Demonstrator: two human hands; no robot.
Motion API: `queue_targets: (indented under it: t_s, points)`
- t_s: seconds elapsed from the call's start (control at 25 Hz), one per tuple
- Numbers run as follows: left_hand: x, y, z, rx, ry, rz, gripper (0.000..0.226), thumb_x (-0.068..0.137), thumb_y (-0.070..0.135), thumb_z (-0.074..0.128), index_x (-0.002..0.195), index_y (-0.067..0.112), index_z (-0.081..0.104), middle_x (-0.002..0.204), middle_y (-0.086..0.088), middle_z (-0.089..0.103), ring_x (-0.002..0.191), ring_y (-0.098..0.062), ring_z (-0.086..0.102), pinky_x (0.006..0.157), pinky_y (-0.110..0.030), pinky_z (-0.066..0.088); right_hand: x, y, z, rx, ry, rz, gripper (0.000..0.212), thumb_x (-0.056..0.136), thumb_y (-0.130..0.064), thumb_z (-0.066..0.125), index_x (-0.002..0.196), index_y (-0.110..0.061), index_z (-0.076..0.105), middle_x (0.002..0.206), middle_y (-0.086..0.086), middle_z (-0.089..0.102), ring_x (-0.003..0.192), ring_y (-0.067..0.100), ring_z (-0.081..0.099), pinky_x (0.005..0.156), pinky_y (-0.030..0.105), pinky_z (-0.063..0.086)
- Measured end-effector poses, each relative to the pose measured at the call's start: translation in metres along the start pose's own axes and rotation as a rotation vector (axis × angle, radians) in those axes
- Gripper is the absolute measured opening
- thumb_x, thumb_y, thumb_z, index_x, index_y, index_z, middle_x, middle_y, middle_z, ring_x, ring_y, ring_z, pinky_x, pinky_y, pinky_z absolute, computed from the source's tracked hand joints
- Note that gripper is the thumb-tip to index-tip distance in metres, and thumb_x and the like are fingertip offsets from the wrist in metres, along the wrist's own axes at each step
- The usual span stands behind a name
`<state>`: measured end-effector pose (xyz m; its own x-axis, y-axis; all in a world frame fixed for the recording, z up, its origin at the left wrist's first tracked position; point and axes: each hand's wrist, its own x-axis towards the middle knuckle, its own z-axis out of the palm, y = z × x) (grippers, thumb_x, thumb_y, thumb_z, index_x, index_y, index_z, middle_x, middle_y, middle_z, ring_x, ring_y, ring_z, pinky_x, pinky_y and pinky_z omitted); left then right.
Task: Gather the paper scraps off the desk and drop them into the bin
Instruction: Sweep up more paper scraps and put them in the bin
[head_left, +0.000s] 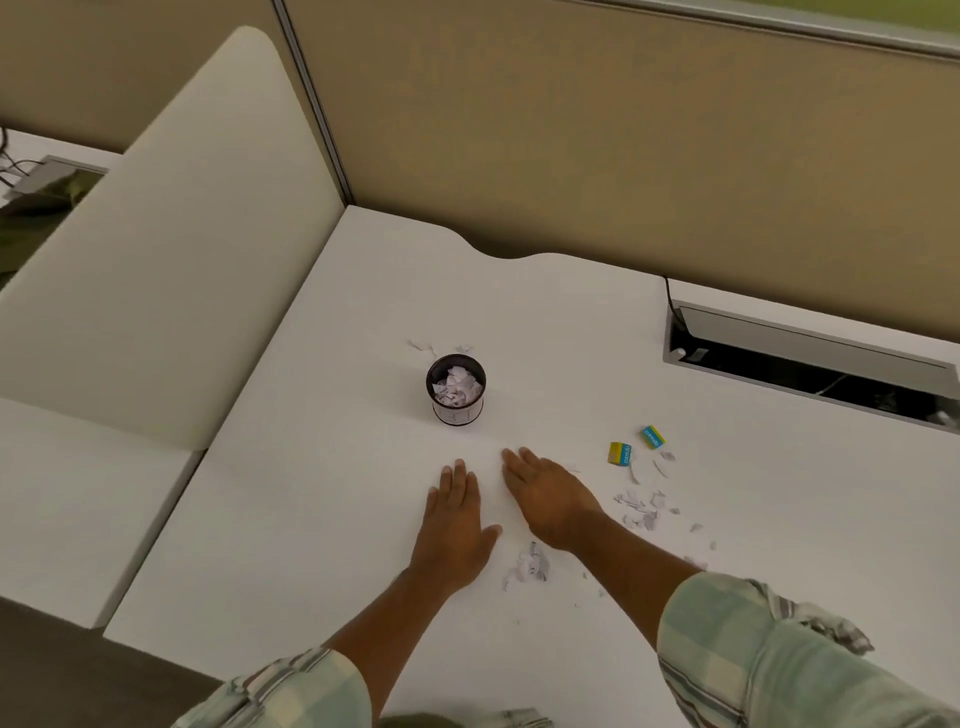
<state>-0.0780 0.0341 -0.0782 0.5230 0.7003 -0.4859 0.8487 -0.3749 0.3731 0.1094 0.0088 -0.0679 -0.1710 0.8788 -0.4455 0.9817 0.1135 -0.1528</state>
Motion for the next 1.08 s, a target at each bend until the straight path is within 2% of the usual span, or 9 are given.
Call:
queue_targets:
  t_s: [0.16,0.36,0.48,0.6,0.68,0.8,0.96,1.08]
  points:
    - [-0.018,0.026,0.027,0.057,-0.026,0.073,0.084,0.103,0.058,0.030,0.161,0.007,-0.004,0.168,-0.012,-0.021,0.157,-0.028,-0.018,0.130,-0.044,-0.002,-0.049,0.012,0.032,-0.036,0.041,-0.008,0.064,0.099,-0.008,0.034,0.158,-0.006,0.008,0.167,0.012,-0.003,0.155,0.029,0.004,0.125,0.042,0.008]
    - [-0.030,0.061,0.050,0.068,-0.081,0.139,0.084,0.102,0.058,0.033,0.162,0.012,-0.003,0.170,-0.009,-0.017,0.158,-0.025,-0.016,0.127,-0.040,-0.004,-0.101,0.019,0.054,0.023,0.043,0.056,0.067,0.098,-0.011,0.035,0.159,-0.009,0.005,0.168,0.008,-0.005,0.155,0.027,-0.001,0.125,0.040,0.002]
    - [-0.026,0.074,0.045,0.010,-0.036,0.140,0.077,0.103,0.055,0.036,0.162,0.015,0.006,0.172,-0.009,-0.003,0.159,-0.026,-0.005,0.128,-0.038,0.004,-0.111,0.024,0.050,0.151,0.083,0.106,0.071,0.094,-0.008,0.042,0.159,-0.012,0.012,0.168,0.005,0.003,0.155,0.022,0.007,0.123,0.034,0.005]
    - [-0.006,0.082,0.026,-0.003,0.056,0.149,0.071,0.104,0.051,0.036,0.161,0.014,0.016,0.171,-0.009,0.010,0.159,-0.025,0.006,0.129,-0.037,0.012,-0.114,0.054,0.031,0.341,0.186,0.355,0.068,0.093,-0.011,0.041,0.158,-0.013,0.020,0.167,0.002,0.013,0.153,0.020,0.020,0.122,0.030,0.016]
    - [0.012,0.092,0.014,0.019,0.039,0.194,0.071,0.105,0.050,0.037,0.161,0.012,0.015,0.172,-0.009,0.007,0.159,-0.025,0.005,0.130,-0.037,0.011,-0.117,0.083,0.019,0.407,0.239,0.534,0.067,0.091,-0.011,0.041,0.156,-0.010,0.025,0.166,0.005,0.018,0.149,0.024,0.029,0.120,0.034,0.027]
    - [0.036,0.107,0.002,0.112,-0.066,0.277,0.075,0.105,0.048,0.037,0.162,0.011,0.006,0.172,-0.009,-0.002,0.159,-0.025,-0.003,0.130,-0.040,0.006,-0.120,0.117,0.010,0.442,0.177,0.676,0.071,0.091,-0.010,0.042,0.157,-0.010,0.017,0.167,0.006,0.014,0.149,0.026,0.029,0.120,0.037,0.030]
    - [0.051,0.117,0.005,0.204,-0.179,0.302,0.078,0.104,0.051,0.037,0.162,0.010,0.004,0.172,-0.010,-0.005,0.159,-0.028,-0.005,0.130,-0.043,0.005,-0.119,0.132,0.014,0.447,0.034,0.637,0.079,0.090,-0.012,0.045,0.159,-0.016,0.007,0.168,0.003,0.006,0.151,0.025,0.021,0.119,0.040,0.031]
    - [0.051,0.116,0.015,0.261,-0.188,0.317,0.081,0.103,0.054,0.037,0.162,0.009,0.004,0.171,-0.012,-0.009,0.159,-0.031,-0.007,0.130,-0.045,0.005,-0.112,0.122,0.022,0.347,-0.010,0.536,0.080,0.091,-0.013,0.044,0.159,-0.024,0.003,0.168,0.003,-0.005,0.154,0.027,0.005,0.119,0.045,0.031]
